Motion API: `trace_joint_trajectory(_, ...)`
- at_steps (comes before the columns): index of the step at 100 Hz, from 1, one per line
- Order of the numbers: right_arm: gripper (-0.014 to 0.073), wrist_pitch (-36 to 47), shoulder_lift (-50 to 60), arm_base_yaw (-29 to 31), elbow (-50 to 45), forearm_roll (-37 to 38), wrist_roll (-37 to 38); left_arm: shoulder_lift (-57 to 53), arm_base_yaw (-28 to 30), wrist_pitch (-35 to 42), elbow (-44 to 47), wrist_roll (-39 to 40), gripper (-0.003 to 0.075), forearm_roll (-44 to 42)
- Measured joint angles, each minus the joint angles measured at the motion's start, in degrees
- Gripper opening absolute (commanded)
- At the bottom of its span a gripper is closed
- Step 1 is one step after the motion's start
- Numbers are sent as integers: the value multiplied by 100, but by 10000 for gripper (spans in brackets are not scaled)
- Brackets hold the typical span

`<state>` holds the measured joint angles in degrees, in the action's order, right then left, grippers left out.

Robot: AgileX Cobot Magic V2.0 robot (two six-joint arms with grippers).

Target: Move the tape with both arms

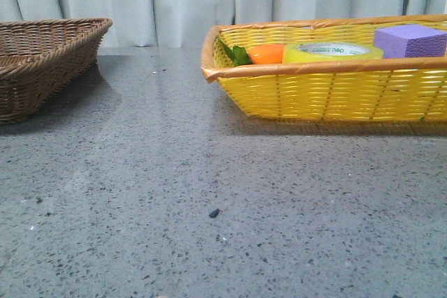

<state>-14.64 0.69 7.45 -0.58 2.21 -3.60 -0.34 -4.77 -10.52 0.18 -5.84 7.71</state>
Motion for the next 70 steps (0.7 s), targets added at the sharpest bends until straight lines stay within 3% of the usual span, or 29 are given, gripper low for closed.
trace_joint_trajectory(37, -67, 1057, 0, 0, 0, -177, 0, 0, 0, 203, 0, 0, -20, 0)
trace_joint_trajectory(49, -67, 1254, 0, 0, 0, -575, 0, 0, 0, 227, 0, 0, -21, 102)
trace_joint_trajectory(70, -67, 782, 0, -24, 103, -799, 0, 0, 0, 191, -89, 0, -21, 432)
